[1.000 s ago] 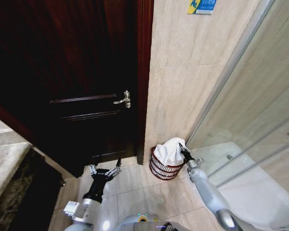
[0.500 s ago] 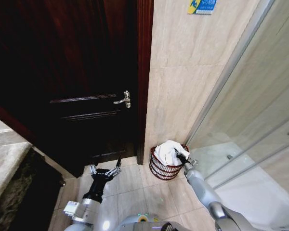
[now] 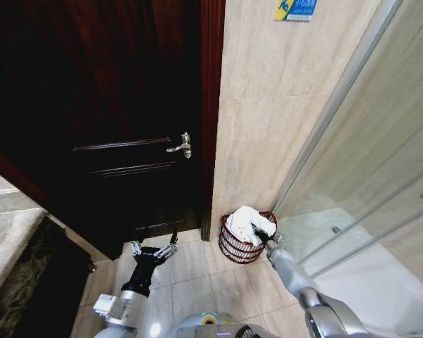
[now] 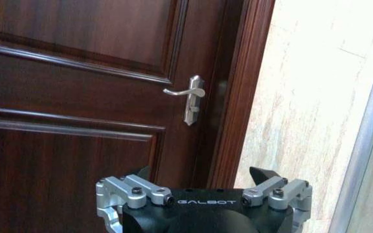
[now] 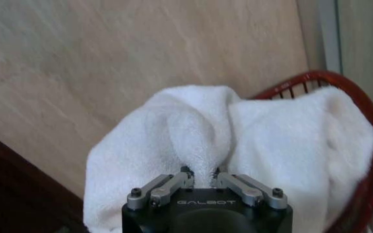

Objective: Discard the used towel into the hamper.

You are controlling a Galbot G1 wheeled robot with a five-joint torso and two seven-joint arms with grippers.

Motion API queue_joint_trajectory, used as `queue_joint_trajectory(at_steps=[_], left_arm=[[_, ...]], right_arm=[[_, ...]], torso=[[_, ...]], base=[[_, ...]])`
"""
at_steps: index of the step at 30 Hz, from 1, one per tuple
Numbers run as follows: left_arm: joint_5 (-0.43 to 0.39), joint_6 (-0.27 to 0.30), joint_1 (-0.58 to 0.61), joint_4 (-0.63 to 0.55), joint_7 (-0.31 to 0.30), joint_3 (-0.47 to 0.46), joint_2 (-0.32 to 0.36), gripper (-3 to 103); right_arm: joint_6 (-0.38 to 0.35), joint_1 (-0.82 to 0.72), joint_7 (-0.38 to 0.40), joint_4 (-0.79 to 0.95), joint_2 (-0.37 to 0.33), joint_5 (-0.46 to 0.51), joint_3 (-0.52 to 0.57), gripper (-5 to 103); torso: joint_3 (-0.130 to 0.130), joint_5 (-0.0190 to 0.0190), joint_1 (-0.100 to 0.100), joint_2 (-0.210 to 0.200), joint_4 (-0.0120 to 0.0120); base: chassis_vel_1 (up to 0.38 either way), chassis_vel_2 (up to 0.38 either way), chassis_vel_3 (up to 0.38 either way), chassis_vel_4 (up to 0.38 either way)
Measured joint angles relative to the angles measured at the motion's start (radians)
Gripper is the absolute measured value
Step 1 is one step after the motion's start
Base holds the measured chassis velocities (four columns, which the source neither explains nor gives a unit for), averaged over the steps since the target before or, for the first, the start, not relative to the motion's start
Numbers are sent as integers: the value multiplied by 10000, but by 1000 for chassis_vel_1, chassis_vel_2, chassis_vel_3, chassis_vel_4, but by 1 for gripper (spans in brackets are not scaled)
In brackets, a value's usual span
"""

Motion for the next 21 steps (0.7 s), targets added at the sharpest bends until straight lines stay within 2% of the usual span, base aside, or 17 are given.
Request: queue_joint_trajectory(at_steps=[9, 14, 21], left_arm=[[0, 0, 0, 0, 0, 0, 0, 100], [0, 0, 0, 0, 0, 0, 0, 100], [0, 0, 0, 0, 0, 0, 0, 100]], right_arm=[[-635, 462, -75, -945, 119, -1097, 645, 8], [-1074, 732, 434, -1188, 233, -1616, 745, 8], [-1465, 994, 653, -1293, 335, -2274, 730, 8]], torso=[[0, 1, 0, 0, 1], [0, 1, 0, 0, 1], [0, 1, 0, 0, -1]], base=[[0, 0, 0, 0], [0, 0, 0, 0], [0, 0, 0, 0]])
